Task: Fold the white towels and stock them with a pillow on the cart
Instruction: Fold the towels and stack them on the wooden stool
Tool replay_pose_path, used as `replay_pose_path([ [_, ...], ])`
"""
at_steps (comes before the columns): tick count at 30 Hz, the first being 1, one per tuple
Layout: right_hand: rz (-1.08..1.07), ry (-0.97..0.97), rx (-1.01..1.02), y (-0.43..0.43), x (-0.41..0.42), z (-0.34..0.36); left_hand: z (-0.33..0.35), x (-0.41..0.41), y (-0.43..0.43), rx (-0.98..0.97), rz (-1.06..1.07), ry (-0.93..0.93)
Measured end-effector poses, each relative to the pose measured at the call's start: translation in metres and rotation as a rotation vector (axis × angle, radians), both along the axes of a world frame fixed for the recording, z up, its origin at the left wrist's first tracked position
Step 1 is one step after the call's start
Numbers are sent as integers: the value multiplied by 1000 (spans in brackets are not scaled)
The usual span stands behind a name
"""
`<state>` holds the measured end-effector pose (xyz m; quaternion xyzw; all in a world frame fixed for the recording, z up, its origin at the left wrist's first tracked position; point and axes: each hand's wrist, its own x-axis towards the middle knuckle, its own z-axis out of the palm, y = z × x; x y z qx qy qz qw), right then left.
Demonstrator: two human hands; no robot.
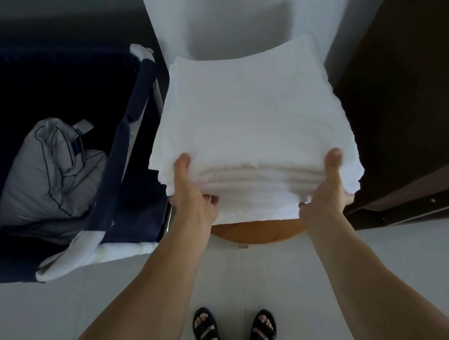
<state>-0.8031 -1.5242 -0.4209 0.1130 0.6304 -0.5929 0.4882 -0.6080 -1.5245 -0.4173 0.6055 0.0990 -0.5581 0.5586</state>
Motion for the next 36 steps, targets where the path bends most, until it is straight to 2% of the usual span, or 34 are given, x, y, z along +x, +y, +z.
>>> replay_pose_path([
  [5, 74, 62, 32, 0, -12, -6, -11, 14, 11, -48, -47, 60],
  [9, 208, 94, -25, 5, -34, -20, -30, 22, 20, -79, -116, 1],
  [16, 824, 109, -118, -3, -93, -1, -38, 68, 19, -89, -414, -33],
  [21, 1032, 154, -88, -22, -94, 16, -38, 87, 11, -126, -496, -18],
  [28, 1109, 142, -42, -48, -94, 24, -27, 109, -13, -118, -673, 40],
  [36, 1114, 179, 43, -74, -86, 25, -24, 109, -46, -12, -746, 1],
])
